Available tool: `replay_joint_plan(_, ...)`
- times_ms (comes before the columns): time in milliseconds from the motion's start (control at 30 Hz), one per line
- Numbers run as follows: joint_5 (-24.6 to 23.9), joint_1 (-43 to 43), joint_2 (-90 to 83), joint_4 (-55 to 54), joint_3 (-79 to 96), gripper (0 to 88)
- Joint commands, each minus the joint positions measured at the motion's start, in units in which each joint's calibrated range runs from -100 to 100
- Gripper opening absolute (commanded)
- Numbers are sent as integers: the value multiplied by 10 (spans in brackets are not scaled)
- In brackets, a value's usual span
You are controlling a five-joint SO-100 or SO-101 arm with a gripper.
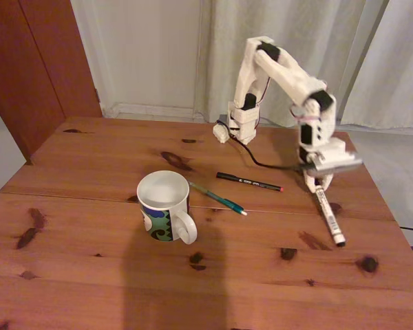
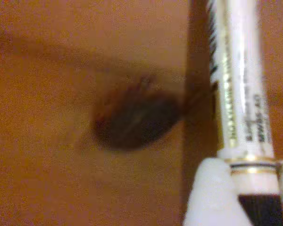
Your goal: Clean up the desk and place the pens and markers into the cup
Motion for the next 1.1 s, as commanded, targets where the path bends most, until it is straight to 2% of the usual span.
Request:
replay_joint_plan(0, 27, 46, -102, 15, -28, 8)
replay_joint_plan(400, 44, 110, -169, 21, -9, 8)
replay_joint_plan(1067, 149, 280, -338, 19, 64, 8)
